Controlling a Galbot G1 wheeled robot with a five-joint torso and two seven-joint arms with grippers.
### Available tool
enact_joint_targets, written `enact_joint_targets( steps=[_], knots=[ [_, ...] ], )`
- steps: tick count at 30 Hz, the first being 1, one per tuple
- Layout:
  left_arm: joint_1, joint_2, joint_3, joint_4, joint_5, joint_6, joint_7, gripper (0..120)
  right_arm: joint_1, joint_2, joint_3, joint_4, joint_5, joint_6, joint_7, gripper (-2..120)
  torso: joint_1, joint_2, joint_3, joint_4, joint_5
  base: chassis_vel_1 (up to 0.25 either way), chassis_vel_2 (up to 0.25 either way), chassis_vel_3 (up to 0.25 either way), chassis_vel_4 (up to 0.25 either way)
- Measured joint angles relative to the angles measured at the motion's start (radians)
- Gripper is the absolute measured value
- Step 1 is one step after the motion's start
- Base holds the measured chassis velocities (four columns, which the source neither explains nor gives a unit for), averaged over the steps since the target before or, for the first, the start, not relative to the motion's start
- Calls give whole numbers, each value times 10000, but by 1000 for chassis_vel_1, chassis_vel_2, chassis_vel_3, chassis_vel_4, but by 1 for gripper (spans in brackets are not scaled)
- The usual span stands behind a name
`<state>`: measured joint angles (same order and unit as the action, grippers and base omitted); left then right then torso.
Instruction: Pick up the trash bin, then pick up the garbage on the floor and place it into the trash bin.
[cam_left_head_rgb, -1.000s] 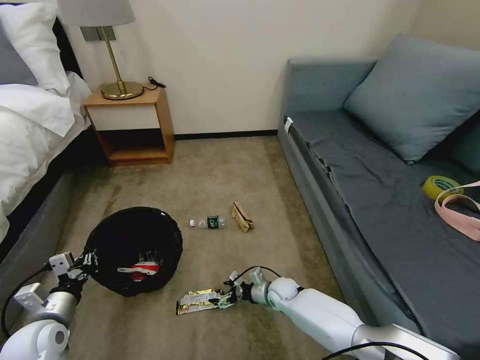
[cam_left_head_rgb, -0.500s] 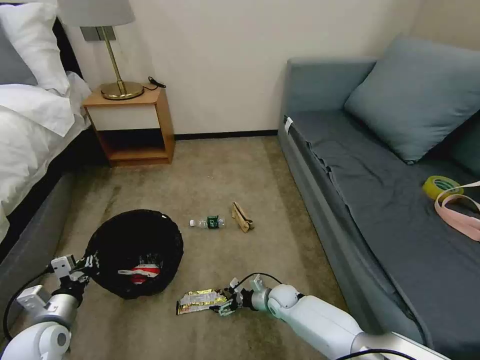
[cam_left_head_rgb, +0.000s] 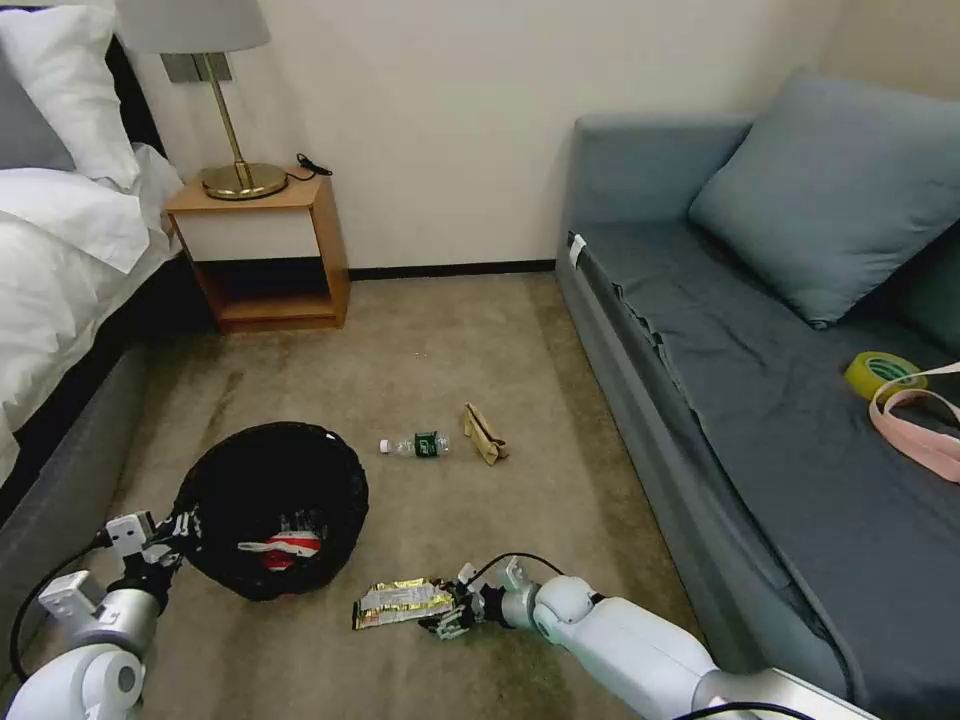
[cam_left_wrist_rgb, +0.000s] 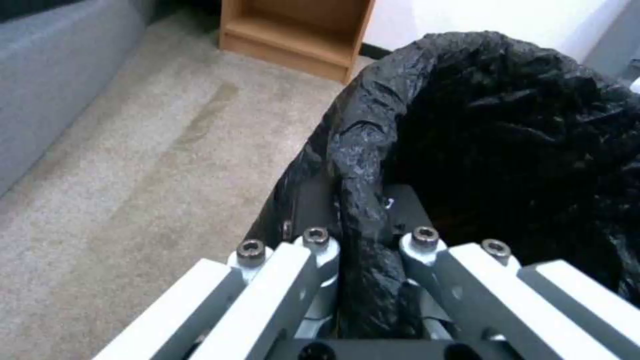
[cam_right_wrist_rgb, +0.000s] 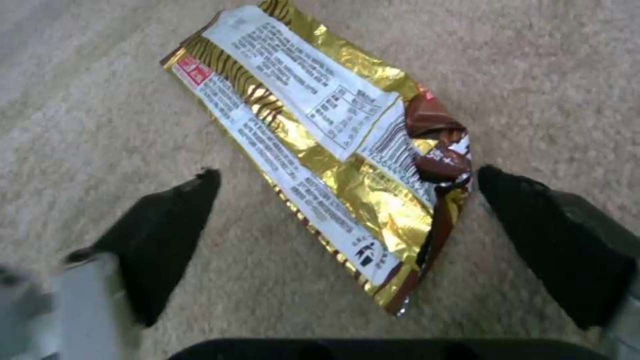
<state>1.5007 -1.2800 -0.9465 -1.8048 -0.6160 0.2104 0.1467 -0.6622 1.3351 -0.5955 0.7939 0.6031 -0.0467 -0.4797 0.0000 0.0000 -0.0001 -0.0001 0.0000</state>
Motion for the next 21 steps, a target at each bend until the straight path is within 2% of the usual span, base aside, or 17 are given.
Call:
enact_joint_targets(
  steps=[2, 6, 7, 11, 12, 16, 17, 20, 21],
  knots=[
    [-5, 0, 2, 5, 4, -1, 3, 5, 0, 7, 13, -23, -42, 7, 15, 90, 0, 0, -1, -1, -2, 0, 0, 0, 0],
    [-9, -10, 3, 39, 14, -19, 18, 5, -4, 62, 81, -152, -167, 56, 64, 73, -1, 1, -1, -6, -5, 0, 0, 0, 0],
    [-9, -10, 3, 39, 14, -19, 18, 5, -4, 62, 81, -152, -167, 56, 64, 73, -1, 1, -1, -6, -5, 0, 0, 0, 0],
    [0, -28, 0, 80, 17, -29, 27, 5, -38, 123, 118, -310, -279, 174, 91, 53, -1, 1, -2, -8, -7, 0, 0, 0, 0],
    [0, -28, 0, 80, 17, -29, 27, 5, -38, 123, 118, -310, -279, 174, 91, 53, -1, 1, -2, -8, -7, 0, 0, 0, 0],
    [-5, -3, -65, 108, -14, -33, 30, 5, -57, 208, 129, -427, -338, 228, 105, 33, -1, 1, -1, -2, -2, 0, 0, 0, 0],
    [-5, -3, -65, 108, -14, -33, 30, 5, -57, 208, 129, -427, -338, 228, 105, 33, -1, 1, -1, -2, -2, 0, 0, 0, 0],
    [-3, 2, -86, 110, -38, -34, 33, 5, -76, 290, 116, -456, -378, 250, 81, 19, 0, 1, 0, 10, 5, 0, 0, 0, 0],
    [-3, 2, -86, 110, -38, -34, 33, 5, -76, 290, 116, -456, -378, 250, 81, 19, 0, 1, 0, 10, 5, 0, 0, 0, 0]
  ],
)
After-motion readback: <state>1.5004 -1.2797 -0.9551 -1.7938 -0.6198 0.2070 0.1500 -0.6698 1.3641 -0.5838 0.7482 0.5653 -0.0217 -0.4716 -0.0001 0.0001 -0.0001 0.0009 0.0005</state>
